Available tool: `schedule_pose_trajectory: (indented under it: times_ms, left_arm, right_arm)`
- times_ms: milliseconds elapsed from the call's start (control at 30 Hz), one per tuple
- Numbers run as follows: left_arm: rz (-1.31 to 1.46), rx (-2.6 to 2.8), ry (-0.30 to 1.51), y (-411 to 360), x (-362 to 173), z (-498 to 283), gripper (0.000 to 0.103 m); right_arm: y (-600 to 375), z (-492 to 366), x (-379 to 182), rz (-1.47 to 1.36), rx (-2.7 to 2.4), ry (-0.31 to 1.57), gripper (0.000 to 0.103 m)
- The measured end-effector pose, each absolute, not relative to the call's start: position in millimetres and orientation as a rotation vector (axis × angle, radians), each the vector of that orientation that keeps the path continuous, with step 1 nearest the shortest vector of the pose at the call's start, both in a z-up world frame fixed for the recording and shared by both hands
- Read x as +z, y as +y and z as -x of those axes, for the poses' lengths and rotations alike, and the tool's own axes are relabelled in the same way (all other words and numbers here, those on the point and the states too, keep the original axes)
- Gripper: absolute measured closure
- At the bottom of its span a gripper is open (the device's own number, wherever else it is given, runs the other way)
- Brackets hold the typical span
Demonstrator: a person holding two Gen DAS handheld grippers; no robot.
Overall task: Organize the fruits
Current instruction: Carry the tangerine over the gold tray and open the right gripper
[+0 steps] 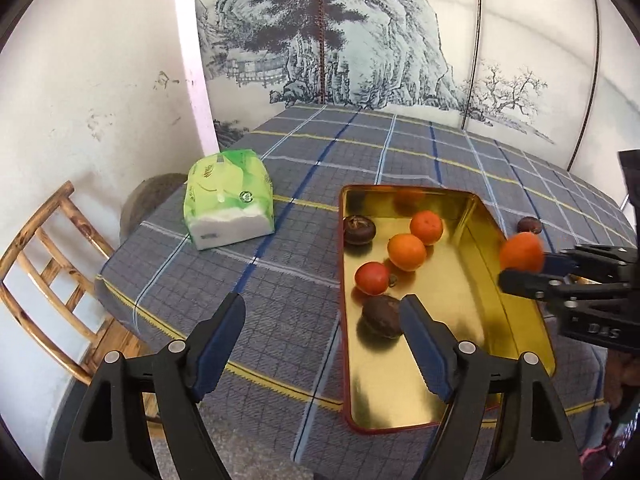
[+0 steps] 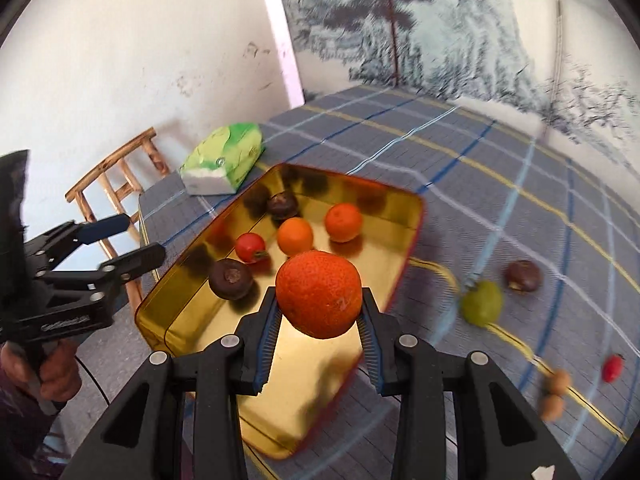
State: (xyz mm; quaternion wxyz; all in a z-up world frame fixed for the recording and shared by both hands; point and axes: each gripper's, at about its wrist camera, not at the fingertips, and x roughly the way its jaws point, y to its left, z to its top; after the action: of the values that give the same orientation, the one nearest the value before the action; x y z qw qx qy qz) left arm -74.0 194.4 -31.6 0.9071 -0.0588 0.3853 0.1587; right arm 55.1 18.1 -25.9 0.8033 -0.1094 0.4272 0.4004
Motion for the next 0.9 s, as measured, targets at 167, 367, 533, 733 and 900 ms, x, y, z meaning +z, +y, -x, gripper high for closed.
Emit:
schedule_pose_trajectory:
  times_ms: [167, 367, 533, 733, 900]
  left_arm:
    - [0.107, 0.358, 0.820, 199.7, -37.8, 74.5, 0.024]
    - [0.112, 0.363, 0.832, 204.0, -43.3, 73.7, 0.024]
    - [0.104, 0.368, 0.836, 206.1, -45.3, 74.0, 0.022]
    - [0.092, 0.379, 0.827, 207.5, -45.3, 73.9, 0.017]
    - [0.092, 0.378, 0.830, 207.4, -45.2, 74.0, 0.016]
  right_arm:
    - [39.7, -62.2, -37.2, 0.274, 0.868, 0.945, 0.069]
    - [58.7, -72.1, -47.1, 0.308, 0.871, 0.989, 0.068]
    - [70.7, -75.3, -56.6, 0.338, 0.865, 1.018, 0.068]
    - [74.9, -77.0, -64.3, 0.347, 0.856, 1.037, 0.068]
    - [76.3, -80.1, -67.0, 0.346, 0.841, 1.039, 0.068]
